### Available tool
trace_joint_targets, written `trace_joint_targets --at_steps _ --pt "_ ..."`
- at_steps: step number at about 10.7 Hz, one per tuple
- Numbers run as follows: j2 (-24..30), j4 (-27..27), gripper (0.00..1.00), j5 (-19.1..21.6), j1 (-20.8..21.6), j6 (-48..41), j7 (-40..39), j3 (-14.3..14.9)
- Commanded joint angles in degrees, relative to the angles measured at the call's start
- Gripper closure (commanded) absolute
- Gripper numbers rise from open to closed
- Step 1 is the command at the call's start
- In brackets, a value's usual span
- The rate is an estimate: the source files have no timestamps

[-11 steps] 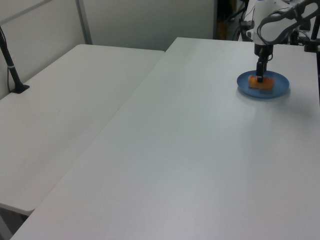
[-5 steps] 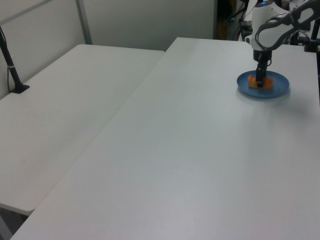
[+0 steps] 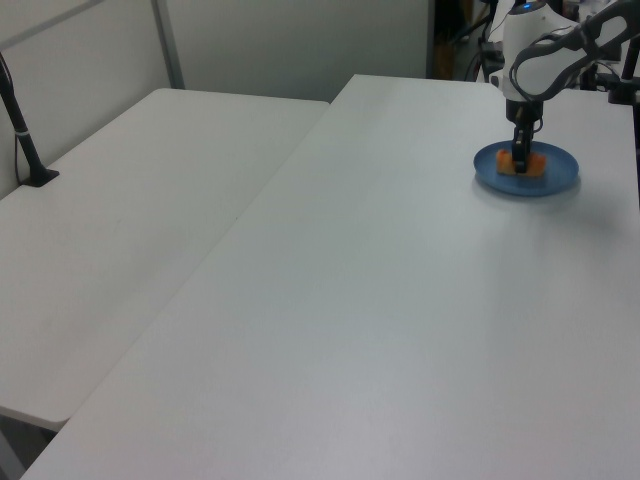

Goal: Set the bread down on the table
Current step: 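Close the gripper on the bread roll and lift it off the plate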

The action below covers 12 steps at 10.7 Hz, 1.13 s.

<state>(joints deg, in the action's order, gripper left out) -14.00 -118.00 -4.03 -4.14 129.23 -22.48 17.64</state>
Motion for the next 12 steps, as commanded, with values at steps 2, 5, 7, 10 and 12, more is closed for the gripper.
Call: trace_joint_targets --at_steps 2,5,7,10,12 --pt "2.4 0.1 0.60 1.0 0.4 -2.3 -1.5 -0.1" --pt "4.5 5.7 0.60 1.0 0.4 -11.2 -1.8 -0.1" --pt "4.5 12.0 0.60 1.0 0.4 -17.1 -1.4 -0.1" --pt "3.6 20.2 0.60 2.3 0.8 -21.9 -0.8 -0.1" --pt "0.5 25.6 0.60 4.8 1.2 -21.8 -0.6 0.0"
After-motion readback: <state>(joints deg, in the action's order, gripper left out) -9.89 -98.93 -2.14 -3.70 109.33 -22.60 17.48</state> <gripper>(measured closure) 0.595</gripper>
